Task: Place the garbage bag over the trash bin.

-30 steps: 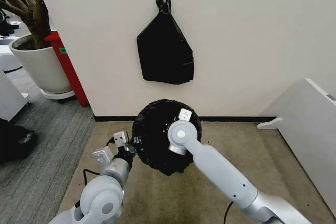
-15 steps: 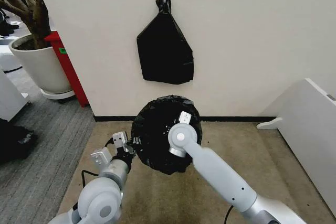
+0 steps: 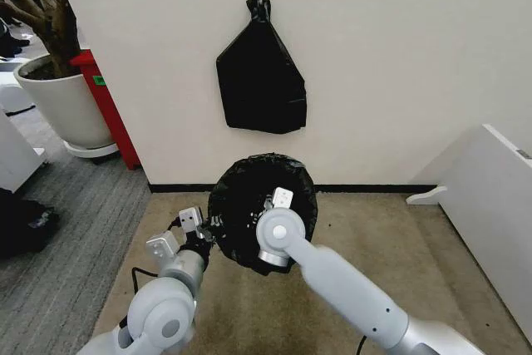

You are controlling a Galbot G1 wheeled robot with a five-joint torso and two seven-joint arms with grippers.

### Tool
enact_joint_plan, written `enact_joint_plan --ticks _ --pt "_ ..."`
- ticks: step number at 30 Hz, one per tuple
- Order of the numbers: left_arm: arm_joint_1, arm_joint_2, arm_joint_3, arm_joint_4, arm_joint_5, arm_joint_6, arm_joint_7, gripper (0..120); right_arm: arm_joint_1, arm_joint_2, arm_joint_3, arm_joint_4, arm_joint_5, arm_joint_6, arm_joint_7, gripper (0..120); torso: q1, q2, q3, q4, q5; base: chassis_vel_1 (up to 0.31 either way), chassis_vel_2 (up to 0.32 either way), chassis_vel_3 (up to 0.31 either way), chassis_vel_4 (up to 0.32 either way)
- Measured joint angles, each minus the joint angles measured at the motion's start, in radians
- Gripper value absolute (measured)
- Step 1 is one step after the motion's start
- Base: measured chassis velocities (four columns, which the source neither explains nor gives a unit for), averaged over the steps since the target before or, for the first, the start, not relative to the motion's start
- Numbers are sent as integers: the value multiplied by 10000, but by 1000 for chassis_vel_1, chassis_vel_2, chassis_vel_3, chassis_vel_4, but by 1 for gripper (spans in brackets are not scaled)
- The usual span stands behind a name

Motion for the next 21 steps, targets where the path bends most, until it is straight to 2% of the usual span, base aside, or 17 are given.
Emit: enact_joint_plan --ticks 5,12,14,18,20,21 --pt "-4 42 0 -92 -15 0 1 1 72 198 34 -405 -288 -14 -79 0 0 0 0 0 -1 0 0 0 0" --pt "46 22 -19 -74 38 1 47 1 528 -232 -357 1159 433 327 399 0 0 0 0 -2 -2 0 0 0 0" --pt "50 11 -11 -66 46 1 48 1 544 -229 -390 1221 490 348 418 0 0 1 0 -2 -2 0 0 0 0" --pt "60 -19 26 -56 68 2 57 1 527 84 -482 1208 694 404 455 0 0 1 -1 -1 -3 0 0 0 0" --pt "57 51 10 -161 66 2 59 1 312 646 -116 240 537 311 231 0 0 0 0 1 -1 0 0 0 0" --pt "57 51 10 -161 66 2 59 1 312 646 -116 240 537 311 231 0 0 0 0 1 -1 0 0 0 0"
